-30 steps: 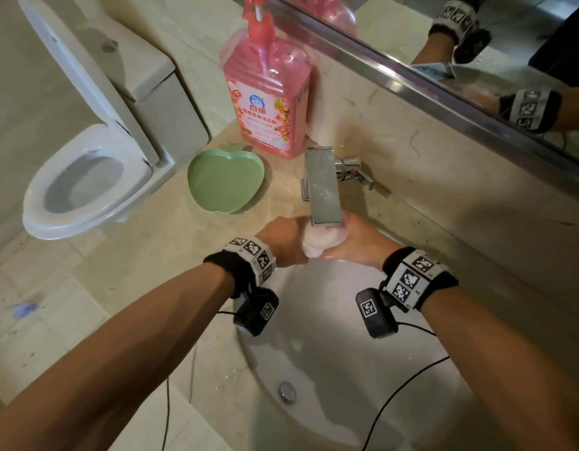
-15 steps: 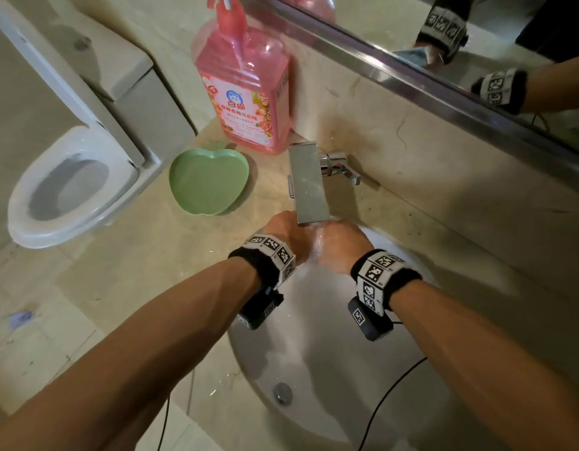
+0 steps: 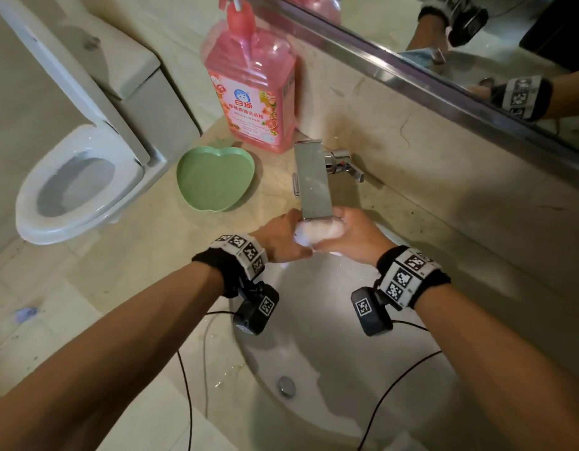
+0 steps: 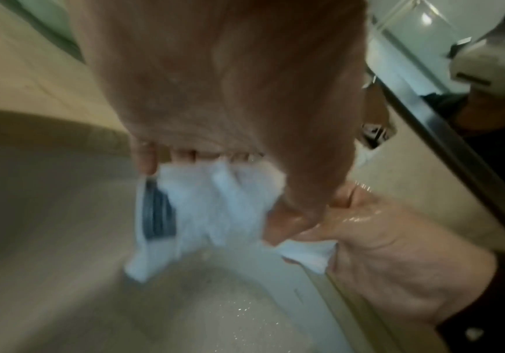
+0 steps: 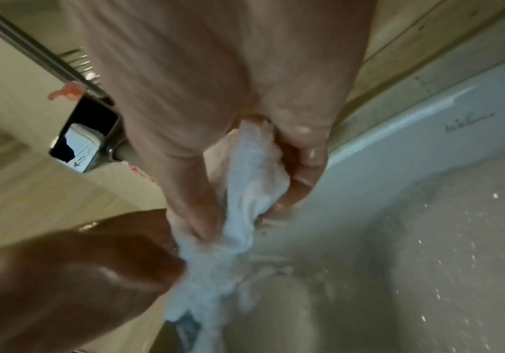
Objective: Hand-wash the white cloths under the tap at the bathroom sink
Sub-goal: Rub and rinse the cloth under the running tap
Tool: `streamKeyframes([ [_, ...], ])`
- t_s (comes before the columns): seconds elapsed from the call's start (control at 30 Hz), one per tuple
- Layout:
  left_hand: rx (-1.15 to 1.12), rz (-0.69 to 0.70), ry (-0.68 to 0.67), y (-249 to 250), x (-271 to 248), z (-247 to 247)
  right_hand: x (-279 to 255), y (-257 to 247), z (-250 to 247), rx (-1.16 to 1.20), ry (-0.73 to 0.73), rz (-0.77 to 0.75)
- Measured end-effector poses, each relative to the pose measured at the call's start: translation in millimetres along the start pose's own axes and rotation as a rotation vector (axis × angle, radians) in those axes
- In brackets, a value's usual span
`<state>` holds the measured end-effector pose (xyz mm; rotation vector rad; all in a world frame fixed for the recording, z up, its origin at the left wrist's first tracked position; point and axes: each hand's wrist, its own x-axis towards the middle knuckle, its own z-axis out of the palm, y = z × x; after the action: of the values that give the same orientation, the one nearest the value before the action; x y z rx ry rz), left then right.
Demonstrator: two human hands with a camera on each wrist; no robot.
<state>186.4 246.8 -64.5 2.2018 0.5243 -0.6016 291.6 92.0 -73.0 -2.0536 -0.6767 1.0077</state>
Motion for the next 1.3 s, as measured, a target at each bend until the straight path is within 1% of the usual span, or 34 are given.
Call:
streamKeyframes([
  [0.03, -0.062, 0.013, 0.001, 0, -6, -3, -1, 0, 2, 0.03, 0.035, 0.006],
  [0.1, -0.267, 0.05, 0.044, -1, -13, -1, -3, -3, 10, 0.037, 0.085, 0.004],
  [0.13, -0.38, 0.046, 0.063, 0, -16, 1, -2, -7, 16, 0.042, 0.097, -0.002],
  [0.17, -0.443, 0.023, 0.08, 1, -20, 2, -2, -11, 21, 0.069, 0.103, -0.007],
  [0.27, -0.413, 0.004, 0.139, -2, -23, 5, -2, -17, 33, 0.162, 0.13, -0.026],
  [0.37, -0.444, 0.031, 0.187, -5, -22, 5, -5, -13, 34, 0.181, 0.146, -0.003],
  [0.47, -0.403, -0.047, 0.212, -6, -16, 7, -7, -10, 32, 0.192, 0.144, 0.006],
  [0.53, -0.414, -0.065, 0.21, -7, -13, 9, -9, -9, 28, 0.255, 0.119, -0.012],
  [0.63, -0.657, -0.091, 0.196, -8, -11, 11, -14, -7, 17, 0.354, 0.104, -0.049],
  [0.7, -0.78, -0.105, 0.168, -8, -9, 14, -18, -7, 14, 0.352, 0.105, -0.048],
  [0.77, -0.849, -0.109, 0.14, -5, -6, 16, -18, -3, 14, 0.351, 0.124, -0.031],
  [0.9, -0.987, -0.156, 0.147, -2, -3, 19, -15, 11, 17, 0.384, 0.178, -0.006],
  [1.0, -1.038, -0.189, 0.139, -1, -2, 23, -16, 9, 18, 0.451, 0.181, 0.044],
  [1.1, -1.067, -0.193, 0.148, 2, -4, 23, -14, 7, 17, 0.522, 0.163, 0.057],
  [1.17, -1.118, -0.214, 0.168, 4, -6, 21, -15, 6, 17, 0.525, 0.173, 0.056],
  [1.23, -1.165, -0.207, 0.111, 6, -10, 20, -15, 5, 19, 0.495, 0.194, 0.048],
  [1.3, -1.138, -0.169, 0.037, 7, -12, 21, -15, 5, 22, 0.465, 0.183, 0.018],
])
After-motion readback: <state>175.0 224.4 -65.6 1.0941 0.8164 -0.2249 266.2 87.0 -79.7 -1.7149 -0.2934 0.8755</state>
